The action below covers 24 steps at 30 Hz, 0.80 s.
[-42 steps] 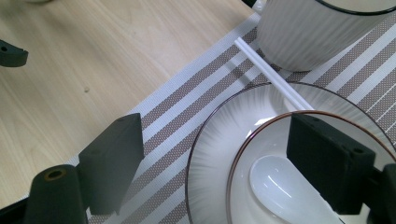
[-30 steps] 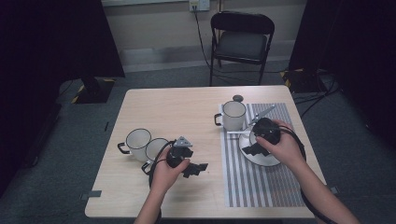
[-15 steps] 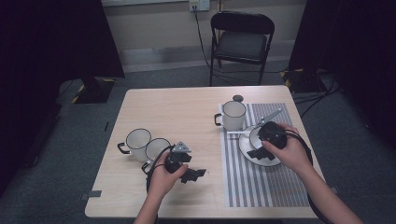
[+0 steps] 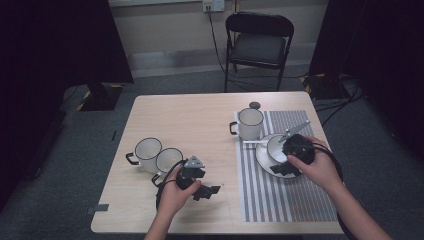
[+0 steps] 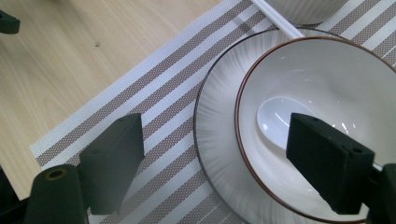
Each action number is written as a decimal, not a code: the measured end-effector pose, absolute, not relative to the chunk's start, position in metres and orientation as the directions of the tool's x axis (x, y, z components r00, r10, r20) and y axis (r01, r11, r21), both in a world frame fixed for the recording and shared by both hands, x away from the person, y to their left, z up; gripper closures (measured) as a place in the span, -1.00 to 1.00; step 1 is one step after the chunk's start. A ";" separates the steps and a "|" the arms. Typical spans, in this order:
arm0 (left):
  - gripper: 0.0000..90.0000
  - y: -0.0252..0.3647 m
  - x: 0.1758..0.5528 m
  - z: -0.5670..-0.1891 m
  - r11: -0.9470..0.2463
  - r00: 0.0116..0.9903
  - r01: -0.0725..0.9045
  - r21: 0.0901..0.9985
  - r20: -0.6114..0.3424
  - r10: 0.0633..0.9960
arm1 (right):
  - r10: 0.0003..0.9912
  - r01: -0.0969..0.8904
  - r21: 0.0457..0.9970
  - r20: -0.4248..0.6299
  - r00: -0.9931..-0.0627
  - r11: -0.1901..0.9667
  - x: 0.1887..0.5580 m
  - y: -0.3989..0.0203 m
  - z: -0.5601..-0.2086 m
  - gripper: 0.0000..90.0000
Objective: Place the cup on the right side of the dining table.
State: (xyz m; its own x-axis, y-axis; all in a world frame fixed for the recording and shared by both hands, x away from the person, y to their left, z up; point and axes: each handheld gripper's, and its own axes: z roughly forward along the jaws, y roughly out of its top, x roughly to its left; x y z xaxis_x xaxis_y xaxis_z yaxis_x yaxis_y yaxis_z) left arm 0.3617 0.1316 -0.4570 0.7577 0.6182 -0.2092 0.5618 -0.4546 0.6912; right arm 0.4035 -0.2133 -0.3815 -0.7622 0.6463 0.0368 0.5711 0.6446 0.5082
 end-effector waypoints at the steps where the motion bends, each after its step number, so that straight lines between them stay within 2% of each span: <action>1: -0.62 0.133 0.361 -0.457 -0.459 0.760 0.560 0.690 -0.206 0.616 | 0.647 0.572 0.506 0.036 -0.762 0.646 0.402 -0.214 -0.382 -0.59; 24: -0.62 0.146 0.346 -0.465 -0.459 0.765 0.558 0.692 -0.213 0.608 | 0.664 0.597 0.501 0.057 -0.745 0.626 0.388 -0.236 -0.392 -0.59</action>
